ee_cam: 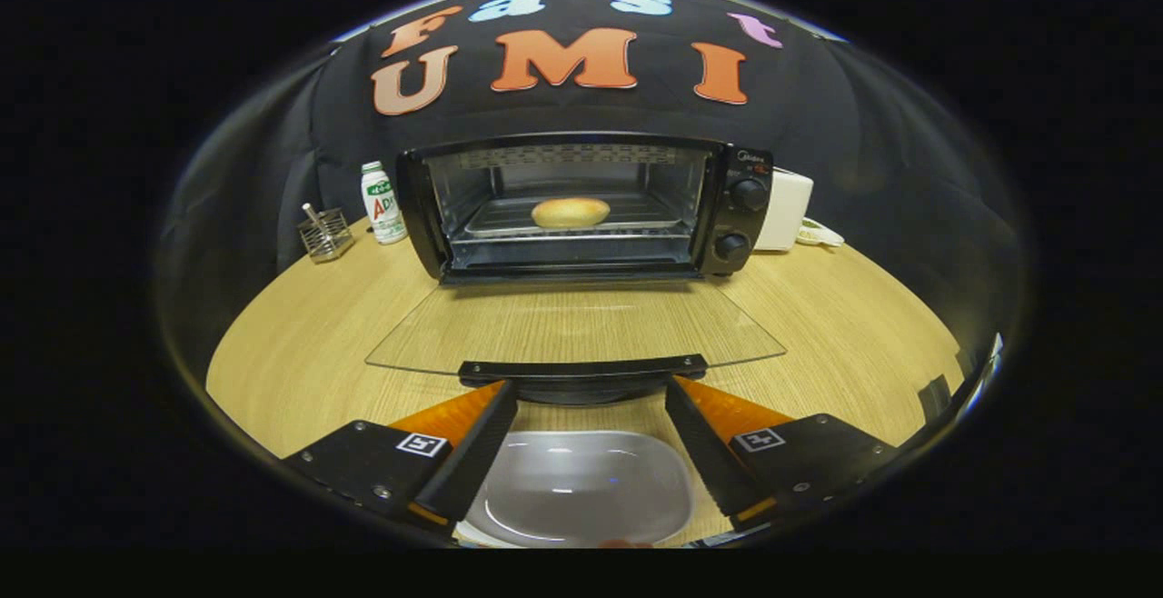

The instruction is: Open the toaster oven, put the food inside, and close the toaster oven door.

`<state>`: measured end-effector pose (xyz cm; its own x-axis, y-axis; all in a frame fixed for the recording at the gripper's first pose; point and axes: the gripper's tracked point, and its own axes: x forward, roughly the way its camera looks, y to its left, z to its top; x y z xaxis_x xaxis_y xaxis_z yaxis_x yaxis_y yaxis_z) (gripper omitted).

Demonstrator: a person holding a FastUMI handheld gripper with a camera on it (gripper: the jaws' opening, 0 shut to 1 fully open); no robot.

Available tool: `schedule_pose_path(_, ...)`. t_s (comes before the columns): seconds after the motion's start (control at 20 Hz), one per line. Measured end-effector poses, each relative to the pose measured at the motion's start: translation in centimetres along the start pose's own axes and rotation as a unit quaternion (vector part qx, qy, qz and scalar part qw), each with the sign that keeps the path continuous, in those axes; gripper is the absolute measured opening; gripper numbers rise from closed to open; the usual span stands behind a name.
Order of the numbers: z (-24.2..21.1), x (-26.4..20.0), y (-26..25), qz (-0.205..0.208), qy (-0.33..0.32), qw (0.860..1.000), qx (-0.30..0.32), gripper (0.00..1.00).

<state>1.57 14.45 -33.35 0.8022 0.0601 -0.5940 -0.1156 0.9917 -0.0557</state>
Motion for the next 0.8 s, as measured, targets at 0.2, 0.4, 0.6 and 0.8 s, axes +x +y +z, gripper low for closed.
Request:
schedule_pose_path(0.2, 2.2, -0.6, 0.4, 0.016, -0.021, 0.999, 0.018, 0.99)
schedule_pose_path(0.4, 5.2, -1.1, 0.3, 0.018, -0.05, 0.999, 0.014, 0.99)
schedule_pose_path(0.6, 8.8, -1.0, 0.5, 0.017, -0.077, 0.997, -0.002, 1.0)
schedule_pose_path(0.8, 11.8, -0.2, 0.7, 0.015, -0.103, 0.995, -0.003, 1.0)
